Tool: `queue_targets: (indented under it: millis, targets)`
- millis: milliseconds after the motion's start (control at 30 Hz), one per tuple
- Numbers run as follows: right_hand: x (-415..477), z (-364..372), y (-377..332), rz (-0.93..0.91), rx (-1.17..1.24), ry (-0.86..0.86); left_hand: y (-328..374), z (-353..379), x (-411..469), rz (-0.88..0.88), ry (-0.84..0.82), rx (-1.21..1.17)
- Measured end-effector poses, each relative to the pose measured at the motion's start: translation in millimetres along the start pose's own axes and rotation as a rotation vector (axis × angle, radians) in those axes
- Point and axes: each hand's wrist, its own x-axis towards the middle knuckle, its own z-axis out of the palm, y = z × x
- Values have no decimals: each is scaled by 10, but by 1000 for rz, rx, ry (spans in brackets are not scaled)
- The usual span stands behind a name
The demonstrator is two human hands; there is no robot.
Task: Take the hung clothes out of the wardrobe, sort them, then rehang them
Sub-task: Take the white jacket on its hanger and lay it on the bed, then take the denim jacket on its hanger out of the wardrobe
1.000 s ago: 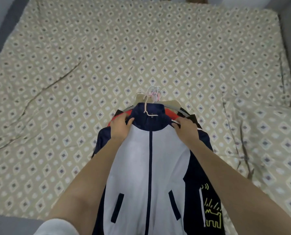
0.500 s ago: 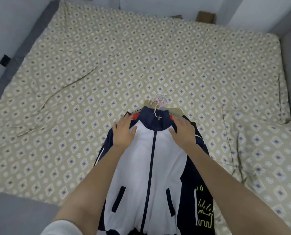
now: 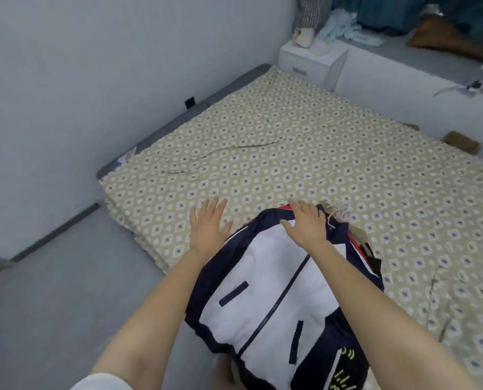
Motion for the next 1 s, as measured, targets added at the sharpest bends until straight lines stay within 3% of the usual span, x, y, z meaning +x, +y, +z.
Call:
queue_targets:
  millis: [467, 1000]
  targets:
    - [-932, 304, -3150, -733, -186, -130, -1864, -1126, -2623, -673, 307, 44]
    - [-3903, 1428, -5746, -1364, -257, -364, -2935, -1496, -6454, -1294, 613, 8]
